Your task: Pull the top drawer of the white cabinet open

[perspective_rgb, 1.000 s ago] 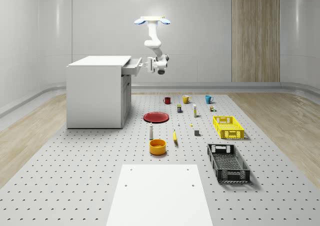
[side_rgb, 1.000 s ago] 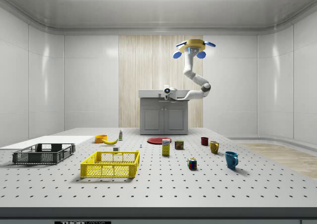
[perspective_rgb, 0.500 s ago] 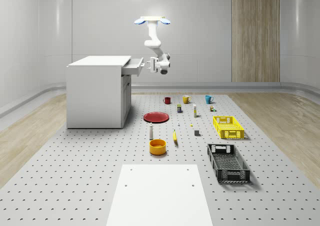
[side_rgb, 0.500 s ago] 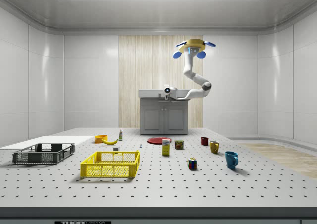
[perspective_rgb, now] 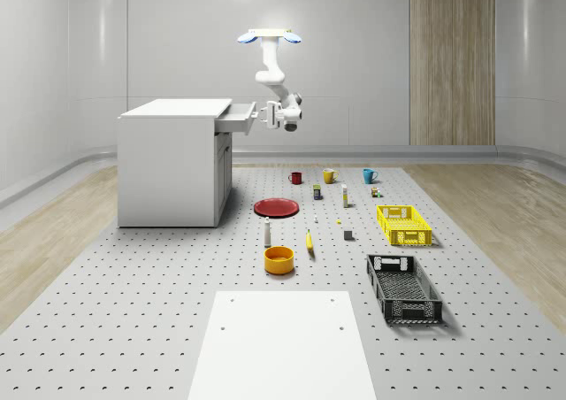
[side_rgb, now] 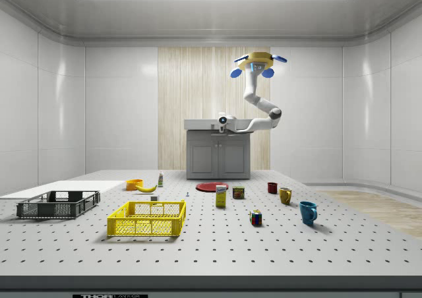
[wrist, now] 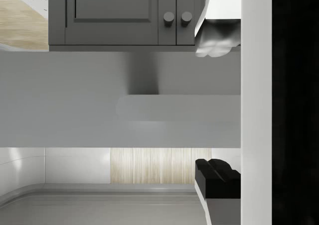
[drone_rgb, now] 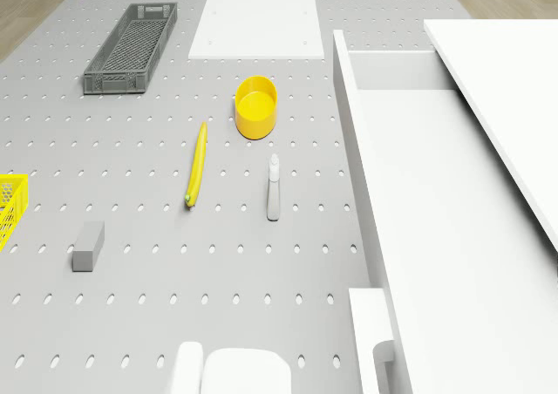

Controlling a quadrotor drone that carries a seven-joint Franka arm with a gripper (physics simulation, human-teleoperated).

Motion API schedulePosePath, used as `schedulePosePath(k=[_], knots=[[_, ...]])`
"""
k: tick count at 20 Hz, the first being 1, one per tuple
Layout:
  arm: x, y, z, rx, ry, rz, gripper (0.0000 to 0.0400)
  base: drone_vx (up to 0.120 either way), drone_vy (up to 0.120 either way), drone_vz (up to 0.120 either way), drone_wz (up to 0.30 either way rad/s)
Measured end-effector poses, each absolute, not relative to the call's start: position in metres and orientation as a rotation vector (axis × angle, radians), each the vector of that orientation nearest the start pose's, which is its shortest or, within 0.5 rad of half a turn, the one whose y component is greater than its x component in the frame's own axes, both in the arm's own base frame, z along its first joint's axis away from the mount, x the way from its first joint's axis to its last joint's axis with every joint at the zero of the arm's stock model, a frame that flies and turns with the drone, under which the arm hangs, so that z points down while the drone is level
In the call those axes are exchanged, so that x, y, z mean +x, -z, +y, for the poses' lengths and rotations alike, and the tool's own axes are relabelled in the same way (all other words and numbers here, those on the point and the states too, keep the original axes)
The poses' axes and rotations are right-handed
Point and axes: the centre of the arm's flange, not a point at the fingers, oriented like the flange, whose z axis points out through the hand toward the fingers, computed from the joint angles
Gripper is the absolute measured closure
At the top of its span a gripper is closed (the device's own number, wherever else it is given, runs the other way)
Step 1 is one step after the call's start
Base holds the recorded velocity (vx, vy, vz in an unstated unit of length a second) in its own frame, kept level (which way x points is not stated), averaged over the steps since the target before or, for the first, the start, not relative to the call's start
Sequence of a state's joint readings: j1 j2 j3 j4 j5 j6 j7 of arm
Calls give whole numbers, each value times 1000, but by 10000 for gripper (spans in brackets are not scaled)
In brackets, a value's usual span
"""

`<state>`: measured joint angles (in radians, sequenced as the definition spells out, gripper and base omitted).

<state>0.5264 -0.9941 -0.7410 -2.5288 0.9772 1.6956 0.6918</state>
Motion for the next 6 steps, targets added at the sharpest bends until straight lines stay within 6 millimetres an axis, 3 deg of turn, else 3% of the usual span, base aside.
schedulePosePath(k=[6], knots=[[307, -581, -56, -1484, -612, 612, 95, 0, 0, 0, 0]])
